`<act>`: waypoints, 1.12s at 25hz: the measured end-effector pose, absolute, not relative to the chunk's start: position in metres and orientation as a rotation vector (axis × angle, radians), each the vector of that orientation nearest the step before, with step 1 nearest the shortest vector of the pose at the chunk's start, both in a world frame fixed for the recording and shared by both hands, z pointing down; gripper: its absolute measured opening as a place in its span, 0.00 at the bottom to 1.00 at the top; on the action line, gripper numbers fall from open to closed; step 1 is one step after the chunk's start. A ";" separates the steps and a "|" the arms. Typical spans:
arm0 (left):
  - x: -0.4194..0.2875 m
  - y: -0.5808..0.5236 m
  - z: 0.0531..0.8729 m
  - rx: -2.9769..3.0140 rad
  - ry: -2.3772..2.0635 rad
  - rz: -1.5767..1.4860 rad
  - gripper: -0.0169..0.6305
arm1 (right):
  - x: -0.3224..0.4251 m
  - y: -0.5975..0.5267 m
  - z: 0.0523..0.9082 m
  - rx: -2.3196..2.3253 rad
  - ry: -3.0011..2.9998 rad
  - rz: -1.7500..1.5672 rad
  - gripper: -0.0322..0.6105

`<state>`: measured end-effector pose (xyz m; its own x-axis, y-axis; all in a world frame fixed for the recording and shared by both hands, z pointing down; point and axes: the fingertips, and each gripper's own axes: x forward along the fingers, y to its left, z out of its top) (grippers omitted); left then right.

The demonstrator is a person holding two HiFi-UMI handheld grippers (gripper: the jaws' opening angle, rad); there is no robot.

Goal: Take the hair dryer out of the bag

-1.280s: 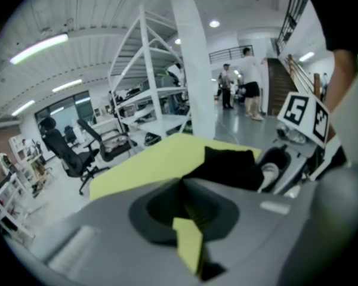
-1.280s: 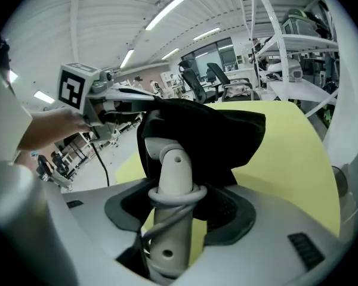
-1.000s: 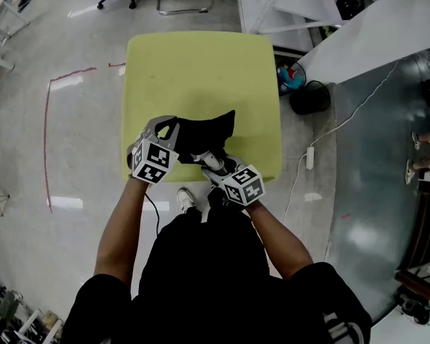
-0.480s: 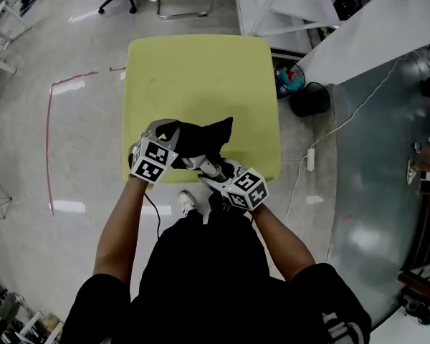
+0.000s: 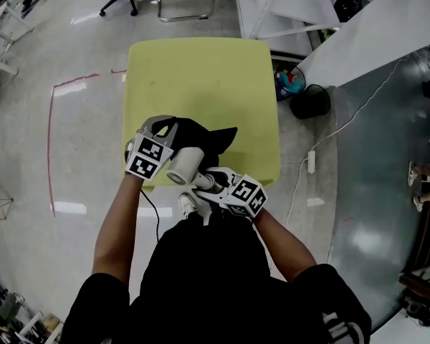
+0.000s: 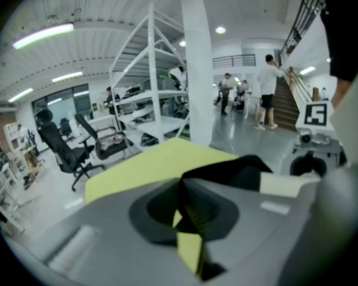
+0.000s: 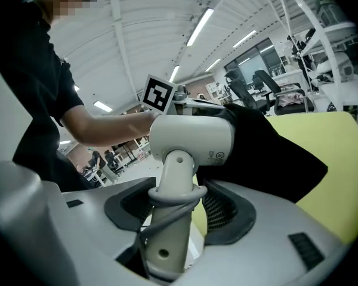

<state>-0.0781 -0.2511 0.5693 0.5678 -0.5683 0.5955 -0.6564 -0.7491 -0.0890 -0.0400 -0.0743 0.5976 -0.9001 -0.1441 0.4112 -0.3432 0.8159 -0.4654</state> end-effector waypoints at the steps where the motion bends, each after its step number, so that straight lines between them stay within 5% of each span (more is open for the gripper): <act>1: -0.081 -0.254 0.566 2.651 -1.063 0.924 0.05 | -0.040 -0.072 0.596 0.367 -2.652 0.795 0.43; 17: -0.093 -0.281 0.464 2.753 -1.390 0.653 0.05 | 0.003 -0.113 0.543 0.747 -2.803 0.889 0.43; 25: -0.110 -0.271 0.547 2.558 -1.385 0.847 0.07 | 0.014 -0.123 0.545 0.859 -2.776 0.878 0.43; 28: -0.100 -0.247 0.581 2.512 -1.289 0.882 0.24 | 0.020 -0.126 0.546 0.895 -2.764 0.898 0.43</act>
